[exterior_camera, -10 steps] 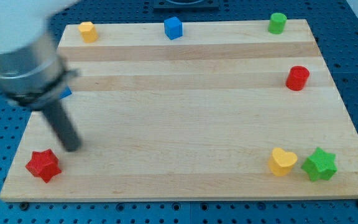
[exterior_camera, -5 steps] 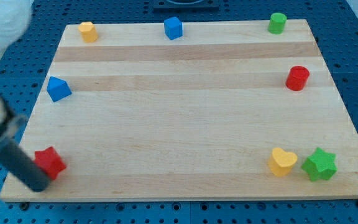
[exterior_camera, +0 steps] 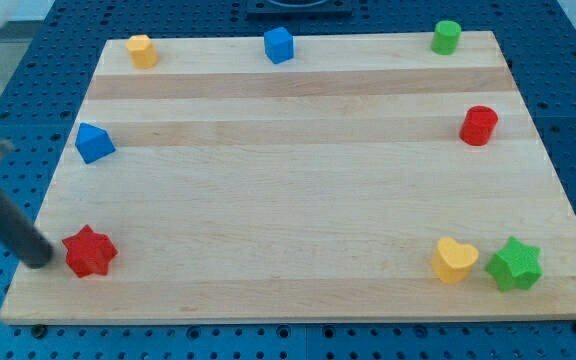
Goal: Move the red star towards the yellow heart
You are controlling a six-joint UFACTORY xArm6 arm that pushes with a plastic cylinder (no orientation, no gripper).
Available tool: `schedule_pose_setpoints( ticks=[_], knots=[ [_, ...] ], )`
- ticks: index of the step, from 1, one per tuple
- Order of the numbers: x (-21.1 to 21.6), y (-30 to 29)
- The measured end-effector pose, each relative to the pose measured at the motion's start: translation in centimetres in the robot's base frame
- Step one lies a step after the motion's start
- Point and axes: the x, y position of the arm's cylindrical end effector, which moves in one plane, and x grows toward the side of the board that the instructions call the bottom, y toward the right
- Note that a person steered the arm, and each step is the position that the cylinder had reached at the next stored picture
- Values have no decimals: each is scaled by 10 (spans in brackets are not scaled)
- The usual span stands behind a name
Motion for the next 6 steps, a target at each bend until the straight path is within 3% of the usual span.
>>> schedule_pose_setpoints(
  ticks=[2,4,6],
  knots=[
    [0,169],
    [-2,184],
    [-2,264]
  ],
)
